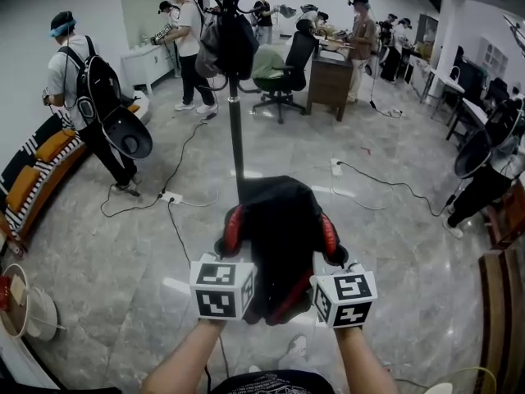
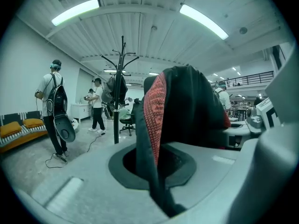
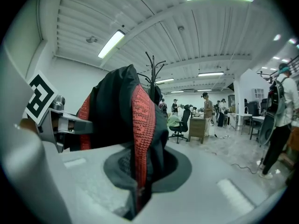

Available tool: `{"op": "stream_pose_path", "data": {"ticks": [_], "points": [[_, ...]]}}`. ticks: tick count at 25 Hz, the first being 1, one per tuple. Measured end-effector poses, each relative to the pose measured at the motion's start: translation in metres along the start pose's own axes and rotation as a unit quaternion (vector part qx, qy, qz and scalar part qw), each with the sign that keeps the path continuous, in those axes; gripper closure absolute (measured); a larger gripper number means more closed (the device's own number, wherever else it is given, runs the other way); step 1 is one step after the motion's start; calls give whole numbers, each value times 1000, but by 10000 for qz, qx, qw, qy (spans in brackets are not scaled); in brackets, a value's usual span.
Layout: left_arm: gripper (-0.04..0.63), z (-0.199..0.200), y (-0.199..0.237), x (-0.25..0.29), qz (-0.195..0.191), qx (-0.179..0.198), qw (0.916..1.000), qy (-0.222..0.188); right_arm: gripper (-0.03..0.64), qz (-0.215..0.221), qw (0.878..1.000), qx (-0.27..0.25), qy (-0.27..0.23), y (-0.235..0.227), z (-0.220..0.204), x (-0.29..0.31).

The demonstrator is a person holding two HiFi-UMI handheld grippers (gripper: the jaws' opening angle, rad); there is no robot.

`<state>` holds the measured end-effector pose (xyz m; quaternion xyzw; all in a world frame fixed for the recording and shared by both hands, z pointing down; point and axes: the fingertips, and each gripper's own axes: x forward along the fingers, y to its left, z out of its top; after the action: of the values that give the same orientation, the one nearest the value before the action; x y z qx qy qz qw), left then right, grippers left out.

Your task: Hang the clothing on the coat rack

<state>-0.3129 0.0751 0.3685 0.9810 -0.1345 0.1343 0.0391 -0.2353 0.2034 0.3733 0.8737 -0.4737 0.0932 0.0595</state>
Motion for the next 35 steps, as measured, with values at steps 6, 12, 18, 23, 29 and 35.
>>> {"op": "stream_pose_path", "data": {"ticks": [6, 12, 18, 23, 29, 35], "points": [[578, 18, -13, 43, 213, 15, 9998, 27, 600, 240, 9996, 108, -74, -39, 8, 29], [578, 31, -42, 86, 292, 11, 9996, 25, 600, 387, 9992, 84, -82, -86, 12, 47], [578, 34, -60, 116, 418, 7, 9991, 96, 600, 524, 9985, 79, -99, -123, 11, 62], [578, 39, -72, 135, 511, -20, 9986, 114, 600, 621, 9980, 57, -114, -144, 13, 71], [578, 43, -88, 156, 519, -22, 9985, 164, 600, 665, 9976, 132, -99, -170, 14, 81], [578, 40, -85, 173, 569, -36, 9982, 163, 600, 730, 9972, 136, -85, -178, 9, 96]]}}
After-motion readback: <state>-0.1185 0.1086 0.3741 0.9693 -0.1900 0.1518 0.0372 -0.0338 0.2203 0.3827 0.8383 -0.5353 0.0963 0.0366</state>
